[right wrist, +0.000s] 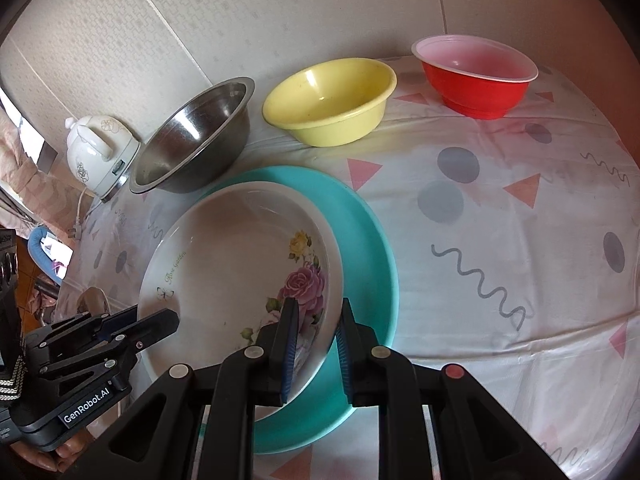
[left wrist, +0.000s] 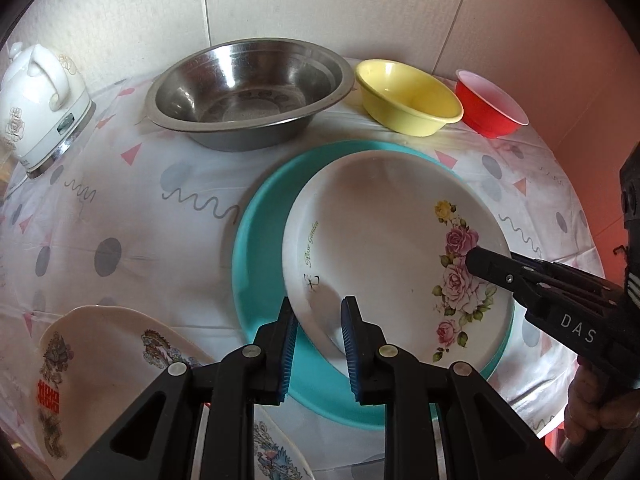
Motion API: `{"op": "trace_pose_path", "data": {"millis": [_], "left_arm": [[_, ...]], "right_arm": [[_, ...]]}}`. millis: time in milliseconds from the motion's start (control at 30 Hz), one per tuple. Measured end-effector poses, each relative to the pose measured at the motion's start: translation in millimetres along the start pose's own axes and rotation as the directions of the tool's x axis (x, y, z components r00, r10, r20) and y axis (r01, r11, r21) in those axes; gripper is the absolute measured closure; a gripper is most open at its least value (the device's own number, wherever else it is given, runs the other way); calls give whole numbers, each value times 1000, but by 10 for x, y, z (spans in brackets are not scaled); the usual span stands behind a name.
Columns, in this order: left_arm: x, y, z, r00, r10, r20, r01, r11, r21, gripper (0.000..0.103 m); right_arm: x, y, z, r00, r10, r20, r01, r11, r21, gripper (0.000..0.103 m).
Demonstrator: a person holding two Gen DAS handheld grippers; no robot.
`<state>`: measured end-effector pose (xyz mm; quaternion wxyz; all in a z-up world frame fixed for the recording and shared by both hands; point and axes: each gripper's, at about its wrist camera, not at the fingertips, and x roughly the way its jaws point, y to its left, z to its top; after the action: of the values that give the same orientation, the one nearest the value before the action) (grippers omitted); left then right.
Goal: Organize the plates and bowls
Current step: 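Lower the rose plate onto the teal plate and open the left gripper, then grasp the rim of the large red-character bowl with the left gripper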
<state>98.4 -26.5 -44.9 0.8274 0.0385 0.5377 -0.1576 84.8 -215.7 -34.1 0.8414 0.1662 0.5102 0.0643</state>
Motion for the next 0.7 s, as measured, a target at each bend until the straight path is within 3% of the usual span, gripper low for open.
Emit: {"op": "trace_pose_path", "data": {"millis": [367,633,700], "left_arm": [[-30,42,-17,999,43,9,-42,999,-6,80],[-135,106,-45,999,32,30,-31,999,-40,77],[-174,124,-54,999,29,39,-28,998,-48,76]], "right_arm": [[-4,96,-34,999,-32,8,32,998,-50,85],[-23,114,-55,998,-66,5,66,997,-44,81],[-32,120,-65,997,-74,5,74,996,-42,76]]}}
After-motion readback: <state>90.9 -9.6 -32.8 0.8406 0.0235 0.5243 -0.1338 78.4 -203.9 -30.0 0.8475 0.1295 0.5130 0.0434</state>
